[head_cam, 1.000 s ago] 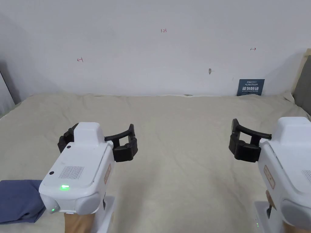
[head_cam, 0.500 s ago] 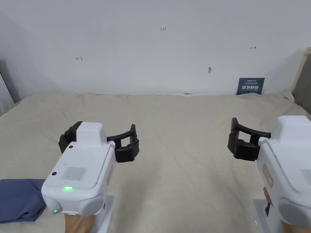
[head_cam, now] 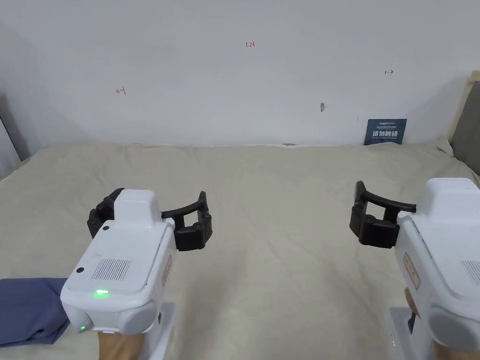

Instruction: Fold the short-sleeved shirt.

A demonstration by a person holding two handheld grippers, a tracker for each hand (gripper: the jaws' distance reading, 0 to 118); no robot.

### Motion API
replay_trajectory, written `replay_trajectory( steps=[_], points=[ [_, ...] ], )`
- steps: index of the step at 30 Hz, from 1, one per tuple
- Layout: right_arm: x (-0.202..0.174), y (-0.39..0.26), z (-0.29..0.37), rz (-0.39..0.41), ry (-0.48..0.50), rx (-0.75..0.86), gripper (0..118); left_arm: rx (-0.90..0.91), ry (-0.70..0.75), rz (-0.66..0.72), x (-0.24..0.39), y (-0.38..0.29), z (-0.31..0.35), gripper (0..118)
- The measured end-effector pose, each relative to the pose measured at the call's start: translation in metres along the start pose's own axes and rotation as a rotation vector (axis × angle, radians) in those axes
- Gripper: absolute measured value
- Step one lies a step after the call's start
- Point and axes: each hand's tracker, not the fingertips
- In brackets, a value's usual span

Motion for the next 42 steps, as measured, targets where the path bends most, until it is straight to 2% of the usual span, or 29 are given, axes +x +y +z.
replay_trajectory(
  steps=[32, 42],
  points=[
    [-0.0009, 0.0044, 0.0027, 0.001, -0.001, 0.023, 118, 0.003, 0.002, -0.010, -0.0006, 0.0002, 0.0038, 118],
    [-0.0033, 0.0053, -0.0014, -0.009, -0.004, -0.019, 118, 0.001, 0.002, -0.007, -0.0025, 0.0006, 0.0031, 118]
  ],
)
